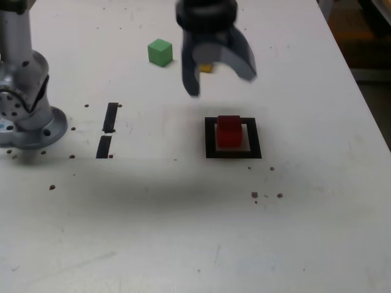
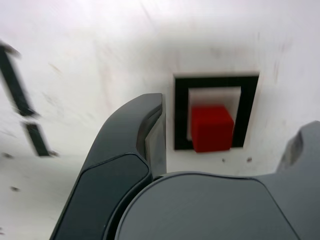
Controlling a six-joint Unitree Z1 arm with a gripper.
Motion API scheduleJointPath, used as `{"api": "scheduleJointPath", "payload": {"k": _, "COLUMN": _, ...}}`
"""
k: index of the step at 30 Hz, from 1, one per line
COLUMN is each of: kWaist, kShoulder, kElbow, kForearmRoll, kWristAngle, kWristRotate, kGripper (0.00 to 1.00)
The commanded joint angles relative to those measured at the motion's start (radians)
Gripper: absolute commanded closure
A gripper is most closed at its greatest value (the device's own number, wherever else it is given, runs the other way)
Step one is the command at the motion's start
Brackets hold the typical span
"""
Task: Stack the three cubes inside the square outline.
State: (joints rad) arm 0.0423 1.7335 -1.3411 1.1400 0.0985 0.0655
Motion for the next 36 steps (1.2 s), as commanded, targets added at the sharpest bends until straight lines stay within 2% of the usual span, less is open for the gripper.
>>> {"api": "scheduleJointPath", "payload": {"k": 1, "kWaist": 0.152, "kShoulder": -0.048, "kElbow": -0.003, "kForearmRoll": 0.017, "kWristAngle": 0.004, "kWristRotate": 0.13, "kGripper": 0.03}}
{"api": "scheduleJointPath", "payload": {"k": 5, "kWaist": 0.366, "kShoulder": -0.001, "kElbow": -0.05, "kForearmRoll": 0.029, "kWristAngle": 0.007, "kWristRotate": 0.368, "kGripper": 0.03}}
{"api": "scheduleJointPath", "payload": {"k": 9, "kWaist": 0.467, "kShoulder": 0.111, "kElbow": -0.12, "kForearmRoll": 0.025, "kWristAngle": 0.03, "kWristRotate": 0.53, "kGripper": 0.03}}
{"api": "scheduleJointPath", "payload": {"k": 14, "kWaist": 0.498, "kShoulder": 0.202, "kElbow": -0.126, "kForearmRoll": -0.029, "kWristAngle": 0.064, "kWristRotate": 0.582, "kGripper": 0.04}}
{"api": "scheduleJointPath", "payload": {"k": 18, "kWaist": 0.515, "kShoulder": 0.227, "kElbow": -0.094, "kForearmRoll": -0.07, "kWristAngle": 0.073, "kWristRotate": 0.583, "kGripper": 0.04}}
{"api": "scheduleJointPath", "payload": {"k": 22, "kWaist": 0.522, "kShoulder": 0.256, "kElbow": -0.088, "kForearmRoll": -0.076, "kWristAngle": 0.084, "kWristRotate": 0.585, "kGripper": 0.07}}
{"api": "scheduleJointPath", "payload": {"k": 28, "kWaist": 0.512, "kShoulder": 0.309, "kElbow": -0.096, "kForearmRoll": -0.087, "kWristAngle": 0.088, "kWristRotate": 0.594, "kGripper": 0.19}}
{"api": "scheduleJointPath", "payload": {"k": 36, "kWaist": 0.505, "kShoulder": 0.316, "kElbow": -0.088, "kForearmRoll": -0.121, "kWristAngle": 0.085, "kWristRotate": 0.601, "kGripper": 0.52}}
